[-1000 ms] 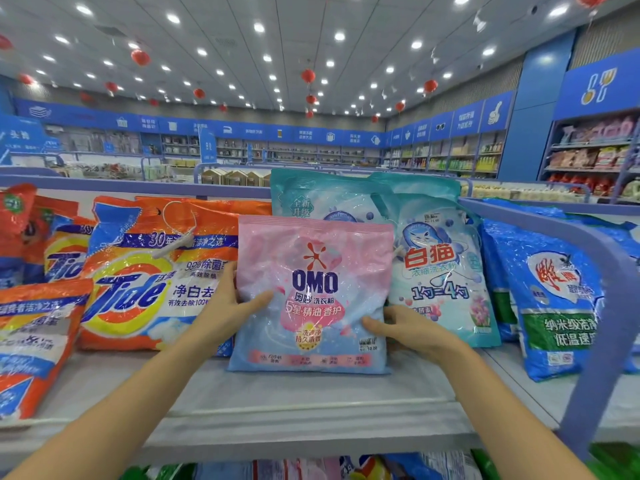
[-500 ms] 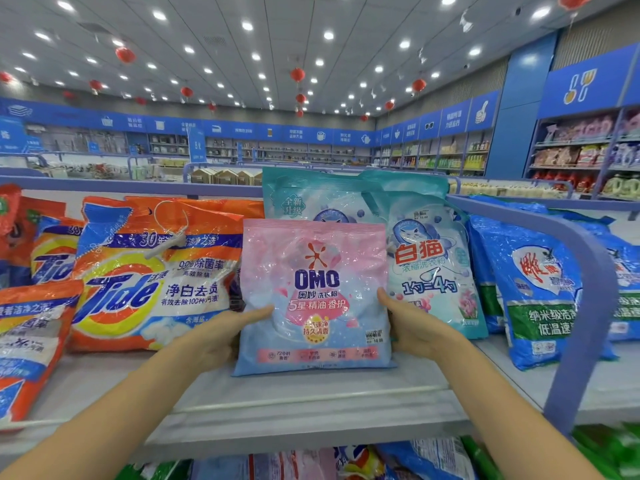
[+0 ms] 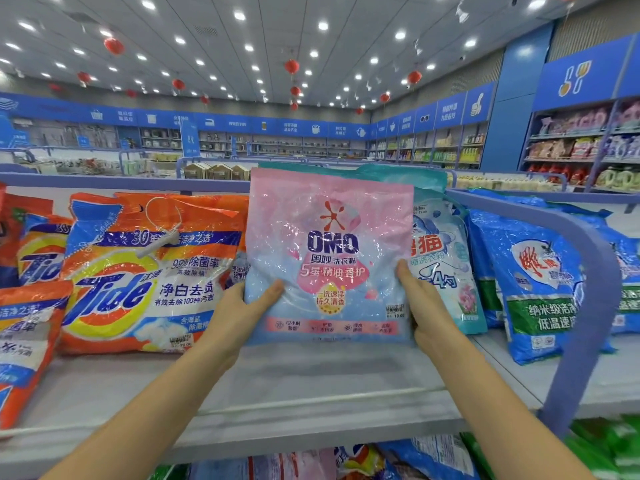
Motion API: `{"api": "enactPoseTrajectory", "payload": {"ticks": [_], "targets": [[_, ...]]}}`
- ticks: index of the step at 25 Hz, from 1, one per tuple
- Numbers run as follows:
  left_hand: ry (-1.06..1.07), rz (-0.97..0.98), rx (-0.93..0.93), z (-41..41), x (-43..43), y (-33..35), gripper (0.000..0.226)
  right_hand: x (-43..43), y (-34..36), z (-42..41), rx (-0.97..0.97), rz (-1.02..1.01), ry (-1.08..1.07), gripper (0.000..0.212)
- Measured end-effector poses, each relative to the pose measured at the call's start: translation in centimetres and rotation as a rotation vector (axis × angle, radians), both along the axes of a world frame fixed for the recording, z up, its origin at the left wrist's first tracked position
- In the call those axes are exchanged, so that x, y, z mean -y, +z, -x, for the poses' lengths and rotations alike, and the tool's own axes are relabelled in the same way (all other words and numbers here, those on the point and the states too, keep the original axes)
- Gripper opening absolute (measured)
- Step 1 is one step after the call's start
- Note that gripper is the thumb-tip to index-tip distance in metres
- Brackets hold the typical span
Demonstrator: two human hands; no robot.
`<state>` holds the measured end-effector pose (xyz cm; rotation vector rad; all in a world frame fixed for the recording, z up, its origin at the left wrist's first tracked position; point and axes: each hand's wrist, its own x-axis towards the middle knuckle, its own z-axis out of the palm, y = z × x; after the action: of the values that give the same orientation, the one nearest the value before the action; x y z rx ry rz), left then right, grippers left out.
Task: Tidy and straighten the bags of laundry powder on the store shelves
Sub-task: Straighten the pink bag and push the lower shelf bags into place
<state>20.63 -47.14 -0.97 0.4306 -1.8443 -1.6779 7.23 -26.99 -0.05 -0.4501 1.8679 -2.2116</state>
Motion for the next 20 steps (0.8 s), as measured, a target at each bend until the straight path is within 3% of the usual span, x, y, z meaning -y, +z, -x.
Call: {"api": "enactPoseTrajectory", "payload": {"ticks": [3,6,11,17,20], "targets": [[0.063,0.038,-0.108,-0.3,-1.7,1.0,0.019,-2.6,1.3,-1.8,-0.111,0.13,0.088,0.025],[0.049,0.099,-0.211,-0.3,-4.6,2.4,0.012,-5.5,1.4,-3.0,-0.341,0.06,0.07,0.031],[-0.024,0.08,-0.244,-0.3,-10.6,3.1,0.012,-12.1,1.8,-4.8,-0.531,-0.061,-0.045,0.029],[-0.115,0.041,-0.288,-1.4,-22.7,3.2,0.02,-24.2,1.4,-6.7,-0.567,-0.025,-0.204,0.03],[-0.159,0.059,-0.316,-0.9,-30.4,3.0,0.01,-32.4,1.5,-8.0,-0.549,-0.055,-0.252,0.031]]}}
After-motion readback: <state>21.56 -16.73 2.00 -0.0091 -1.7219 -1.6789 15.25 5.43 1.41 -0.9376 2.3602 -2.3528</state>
